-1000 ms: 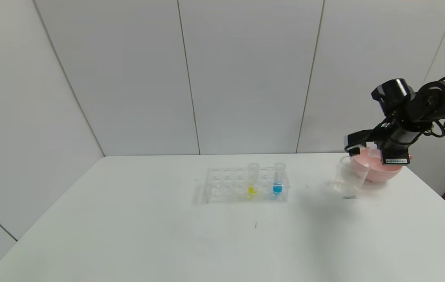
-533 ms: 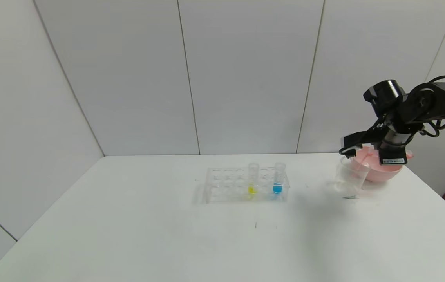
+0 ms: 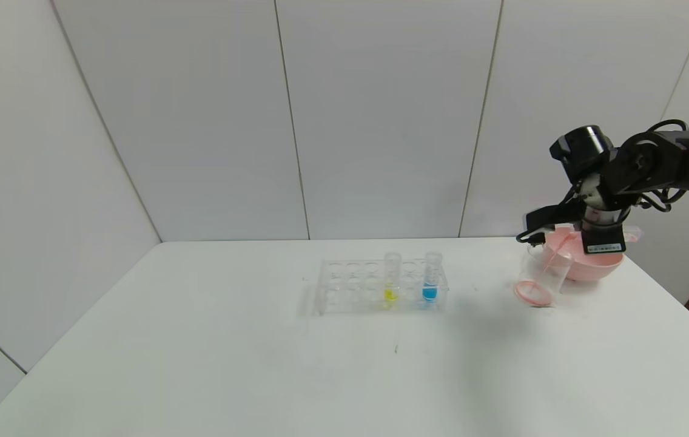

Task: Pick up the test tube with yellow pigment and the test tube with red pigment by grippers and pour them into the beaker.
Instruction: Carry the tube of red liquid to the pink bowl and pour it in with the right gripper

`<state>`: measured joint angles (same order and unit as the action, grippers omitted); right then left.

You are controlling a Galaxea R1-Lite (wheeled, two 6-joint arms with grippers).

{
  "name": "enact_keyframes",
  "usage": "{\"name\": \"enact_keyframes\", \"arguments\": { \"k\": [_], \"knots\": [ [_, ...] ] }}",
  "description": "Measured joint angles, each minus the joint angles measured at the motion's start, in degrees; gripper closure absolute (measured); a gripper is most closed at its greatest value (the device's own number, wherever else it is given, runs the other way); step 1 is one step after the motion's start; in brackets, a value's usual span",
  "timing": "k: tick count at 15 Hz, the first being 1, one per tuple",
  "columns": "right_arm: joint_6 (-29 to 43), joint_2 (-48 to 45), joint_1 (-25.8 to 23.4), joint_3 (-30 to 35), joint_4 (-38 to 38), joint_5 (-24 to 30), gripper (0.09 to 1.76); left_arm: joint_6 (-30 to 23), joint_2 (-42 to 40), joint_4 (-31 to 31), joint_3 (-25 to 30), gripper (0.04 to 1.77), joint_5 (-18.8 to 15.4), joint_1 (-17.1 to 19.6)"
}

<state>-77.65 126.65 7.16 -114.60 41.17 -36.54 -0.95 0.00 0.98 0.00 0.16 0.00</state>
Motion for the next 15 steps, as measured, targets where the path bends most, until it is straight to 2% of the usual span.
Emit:
{"name": "enact_keyframes", "arguments": {
  "k": [15],
  "knots": [
    [-0.1,0.5,3.3,0.0,-1.1,-9.2,1.35,0.0,0.0,0.0,0.0,0.09,0.0,0.0]
  ]
}}
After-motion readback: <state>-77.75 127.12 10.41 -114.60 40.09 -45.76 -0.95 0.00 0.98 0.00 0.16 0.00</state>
